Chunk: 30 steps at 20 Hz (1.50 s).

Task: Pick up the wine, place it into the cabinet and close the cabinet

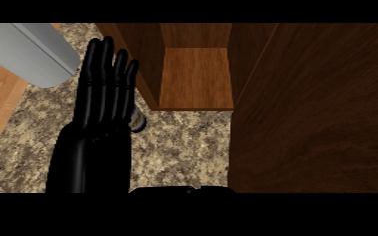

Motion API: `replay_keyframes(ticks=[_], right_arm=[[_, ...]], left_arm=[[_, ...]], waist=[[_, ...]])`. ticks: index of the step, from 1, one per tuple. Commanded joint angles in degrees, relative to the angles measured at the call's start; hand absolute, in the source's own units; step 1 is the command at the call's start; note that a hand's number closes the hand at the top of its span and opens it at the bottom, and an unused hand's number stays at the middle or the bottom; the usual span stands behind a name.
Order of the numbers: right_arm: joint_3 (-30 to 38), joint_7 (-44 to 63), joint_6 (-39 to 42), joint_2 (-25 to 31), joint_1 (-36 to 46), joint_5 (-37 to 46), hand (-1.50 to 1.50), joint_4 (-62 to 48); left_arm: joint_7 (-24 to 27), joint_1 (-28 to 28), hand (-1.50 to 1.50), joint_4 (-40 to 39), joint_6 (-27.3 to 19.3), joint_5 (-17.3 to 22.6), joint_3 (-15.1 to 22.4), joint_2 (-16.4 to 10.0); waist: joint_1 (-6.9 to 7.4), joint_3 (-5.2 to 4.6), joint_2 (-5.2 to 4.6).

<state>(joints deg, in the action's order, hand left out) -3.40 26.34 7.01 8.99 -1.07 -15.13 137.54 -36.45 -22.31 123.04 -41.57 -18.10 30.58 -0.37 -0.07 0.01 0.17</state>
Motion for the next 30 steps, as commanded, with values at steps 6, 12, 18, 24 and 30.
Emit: replay_keyframes(ticks=[6, 12, 18, 24, 30], right_arm=[[-1.2, 3.3, -1.9, -1.3, -2.2, 0.9, -1.5, 9.0], [4.9, 5.6, 0.6, 2.0, -1.4, -5.4, -1.5, 9.4], [5.9, 4.2, 1.2, 1.6, -0.3, -5.4, -1.5, 7.3], [3.7, 4.0, 1.7, 0.4, -4.9, -4.0, -1.5, 11.4], [0.4, 8.9, -1.4, 0.0, 1.3, -0.9, -1.5, 9.8]], left_arm=[[0.4, 8.4, -1.5, 7.4, 4.1, 0.6, -5.2, -4.1], [3.3, 12.3, -1.5, 6.7, 6.3, 3.0, -7.8, -3.9], [4.7, 9.1, -1.5, 3.3, 11.0, 13.8, -20.7, -5.8], [9.5, 15.7, -1.5, 1.2, 13.2, 18.1, -21.3, -4.3], [16.2, 16.8, -1.5, -7.4, 18.5, 24.1, -23.6, -3.1]], waist=[[-0.08, -0.06, -0.02], [-0.29, -0.03, -0.07], [-0.39, -0.05, -0.19], [-0.58, -0.02, -0.05], [-0.39, -0.06, -0.14]])
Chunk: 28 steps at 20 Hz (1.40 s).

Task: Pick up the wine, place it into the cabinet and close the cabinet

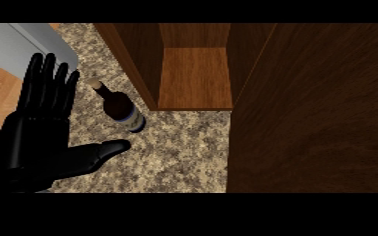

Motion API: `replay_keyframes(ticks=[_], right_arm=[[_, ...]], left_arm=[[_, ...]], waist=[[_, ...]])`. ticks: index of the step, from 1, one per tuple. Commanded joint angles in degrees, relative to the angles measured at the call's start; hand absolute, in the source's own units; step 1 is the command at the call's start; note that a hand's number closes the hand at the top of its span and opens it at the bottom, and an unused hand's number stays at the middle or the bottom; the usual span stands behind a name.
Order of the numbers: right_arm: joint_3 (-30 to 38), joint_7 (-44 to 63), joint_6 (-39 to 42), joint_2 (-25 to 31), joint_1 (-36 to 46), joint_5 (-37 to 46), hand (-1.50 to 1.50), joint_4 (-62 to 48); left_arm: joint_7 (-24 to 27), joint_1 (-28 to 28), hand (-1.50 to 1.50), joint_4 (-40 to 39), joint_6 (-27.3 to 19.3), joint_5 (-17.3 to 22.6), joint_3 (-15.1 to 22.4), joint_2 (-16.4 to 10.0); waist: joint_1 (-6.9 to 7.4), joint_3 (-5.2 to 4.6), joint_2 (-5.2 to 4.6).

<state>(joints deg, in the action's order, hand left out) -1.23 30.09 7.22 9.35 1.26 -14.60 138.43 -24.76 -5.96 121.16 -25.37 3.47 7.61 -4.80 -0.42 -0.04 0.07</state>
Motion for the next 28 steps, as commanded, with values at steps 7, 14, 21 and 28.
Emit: replay_keyframes(ticks=[7, 14, 21, 28], right_arm=[[2.6, 1.2, 2.4, 0.5, -5.1, -6.0, -1.5, 8.4], [5.1, 8.4, -1.5, 2.3, 5.1, -7.1, -1.5, 7.6], [2.4, 6.7, -0.4, -0.4, -1.8, -4.6, -1.5, 11.3], [4.0, 8.1, -1.8, 0.5, 4.5, -5.4, -1.5, 8.2]], left_arm=[[14.3, 5.1, -1.5, -12.4, 8.3, 6.9, -3.9, 1.9], [23.1, 8.0, -1.5, -16.1, 10.0, 6.9, -7.4, 2.1], [28.6, 4.7, -1.5, -28.3, 12.8, 8.2, -10.2, 2.3], [30.8, 3.9, -1.5, -31.6, 13.6, 7.6, -9.2, 3.5]], waist=[[-0.2, 0.03, 0.0], [0.35, -0.01, 0.04], [-0.36, 0.01, 0.02], [0.13, 0.01, 0.0]])
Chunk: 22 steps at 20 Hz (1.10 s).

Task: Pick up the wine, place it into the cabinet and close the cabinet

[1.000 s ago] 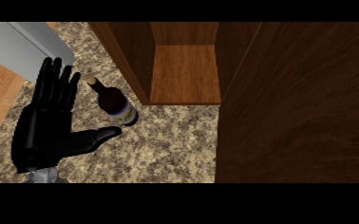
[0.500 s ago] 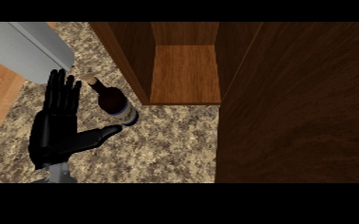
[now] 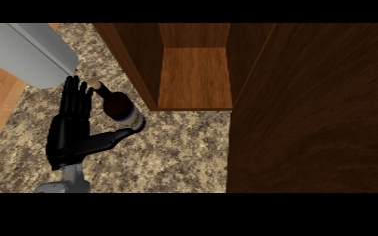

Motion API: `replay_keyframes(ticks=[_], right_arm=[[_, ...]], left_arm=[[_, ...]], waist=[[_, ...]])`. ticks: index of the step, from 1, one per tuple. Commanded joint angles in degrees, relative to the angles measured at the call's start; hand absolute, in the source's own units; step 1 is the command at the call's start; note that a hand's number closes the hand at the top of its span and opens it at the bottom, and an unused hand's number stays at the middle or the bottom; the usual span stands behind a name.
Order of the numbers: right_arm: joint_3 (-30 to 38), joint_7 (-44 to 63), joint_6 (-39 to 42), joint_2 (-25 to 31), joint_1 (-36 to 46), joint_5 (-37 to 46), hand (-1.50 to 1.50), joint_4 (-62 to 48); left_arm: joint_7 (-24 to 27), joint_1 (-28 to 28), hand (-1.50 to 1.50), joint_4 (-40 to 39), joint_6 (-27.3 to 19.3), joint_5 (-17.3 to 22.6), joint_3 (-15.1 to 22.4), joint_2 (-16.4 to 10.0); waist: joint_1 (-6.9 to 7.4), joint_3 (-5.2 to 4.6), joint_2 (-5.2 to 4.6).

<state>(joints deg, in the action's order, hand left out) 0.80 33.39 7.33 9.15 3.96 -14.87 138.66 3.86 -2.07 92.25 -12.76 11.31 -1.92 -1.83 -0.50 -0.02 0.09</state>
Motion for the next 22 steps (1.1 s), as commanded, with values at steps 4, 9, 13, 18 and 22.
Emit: replay_keyframes(ticks=[4, 9, 13, 18, 22], right_arm=[[0.2, 6.8, -1.0, 0.4, -3.8, -5.2, -1.5, 13.6], [3.3, 3.8, 0.3, 0.6, -1.7, -6.8, -1.5, 8.2], [-1.3, 5.9, -1.8, -0.9, 0.0, -3.2, -1.5, 9.3], [0.5, 5.3, -1.0, -0.5, -1.5, -4.5, -1.5, 10.8], [-1.6, 6.8, -3.1, -1.4, -0.1, -2.2, -1.5, 11.4]], left_arm=[[5.0, -0.8, -1.5, -6.9, 5.4, 3.2, -2.0, -0.5], [8.1, 0.4, -1.5, -8.9, 5.8, 2.8, -1.2, 1.3], [12.3, -3.0, -1.5, -16.9, 6.3, 1.2, -2.1, 1.0], [15.1, -5.1, -1.5, -21.8, 9.3, 2.9, -4.3, -0.4], [13.6, -4.1, -1.5, -20.8, 8.9, 2.9, -4.5, -1.0]], waist=[[-0.26, -0.01, 0.11], [0.2, 0.02, 0.01], [0.04, -0.01, -0.03], [-0.2, -0.02, -0.02], [0.11, -0.01, 0.04]])
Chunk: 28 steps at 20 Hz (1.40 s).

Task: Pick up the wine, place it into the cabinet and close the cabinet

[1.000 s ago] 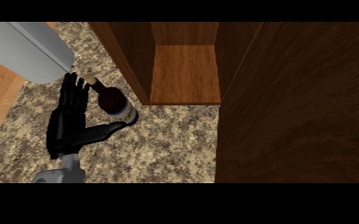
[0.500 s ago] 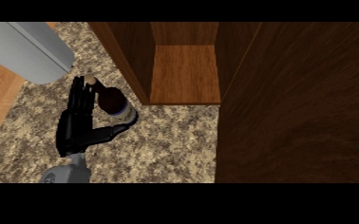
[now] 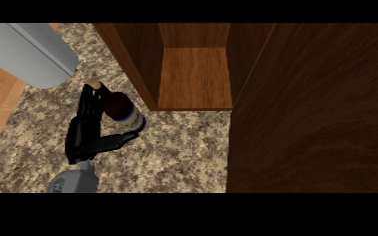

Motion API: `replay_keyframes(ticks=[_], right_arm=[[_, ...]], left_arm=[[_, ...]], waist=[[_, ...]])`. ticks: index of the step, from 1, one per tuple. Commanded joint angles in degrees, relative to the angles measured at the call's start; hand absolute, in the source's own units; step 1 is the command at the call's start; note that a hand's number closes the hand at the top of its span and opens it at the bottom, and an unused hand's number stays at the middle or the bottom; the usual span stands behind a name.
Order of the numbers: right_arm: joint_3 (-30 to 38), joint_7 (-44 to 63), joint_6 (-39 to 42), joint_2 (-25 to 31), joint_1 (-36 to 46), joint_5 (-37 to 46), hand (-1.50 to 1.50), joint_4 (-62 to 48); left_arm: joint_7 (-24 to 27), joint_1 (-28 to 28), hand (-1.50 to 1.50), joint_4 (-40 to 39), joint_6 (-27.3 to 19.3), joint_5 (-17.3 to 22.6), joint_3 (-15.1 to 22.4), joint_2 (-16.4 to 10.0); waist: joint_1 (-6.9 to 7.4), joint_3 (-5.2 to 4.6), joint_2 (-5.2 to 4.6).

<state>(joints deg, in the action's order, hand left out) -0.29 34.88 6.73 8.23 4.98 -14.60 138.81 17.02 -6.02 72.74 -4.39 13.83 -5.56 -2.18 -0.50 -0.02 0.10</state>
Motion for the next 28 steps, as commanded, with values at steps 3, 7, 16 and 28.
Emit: replay_keyframes(ticks=[3, 7, 16, 28], right_arm=[[0.5, 2.9, 0.3, 0.1, -3.8, -4.2, -1.5, 10.4], [1.7, 4.2, -0.2, 0.7, -1.4, -4.0, -1.5, 9.7], [2.9, 4.8, 0.4, 1.7, -1.0, -6.1, -1.5, 10.0], [0.4, 2.8, -0.1, -0.6, -2.5, -4.0, -1.5, 8.5]], left_arm=[[6.6, -4.5, -1.5, -10.6, 0.0, -0.4, -1.9, 0.4], [5.4, -2.1, -1.5, -7.6, 1.8, 1.4, -1.3, -0.3], [11.8, -12.1, -1.5, -23.9, 3.2, 2.0, -3.4, 0.9], [16.9, -11.8, 1.5, -26.2, 10.4, 2.1, -1.3, 1.3]], waist=[[-0.26, -0.02, -0.07], [0.17, 0.0, 0.01], [-0.65, -0.03, -0.13], [-0.33, 0.0, -0.09]])
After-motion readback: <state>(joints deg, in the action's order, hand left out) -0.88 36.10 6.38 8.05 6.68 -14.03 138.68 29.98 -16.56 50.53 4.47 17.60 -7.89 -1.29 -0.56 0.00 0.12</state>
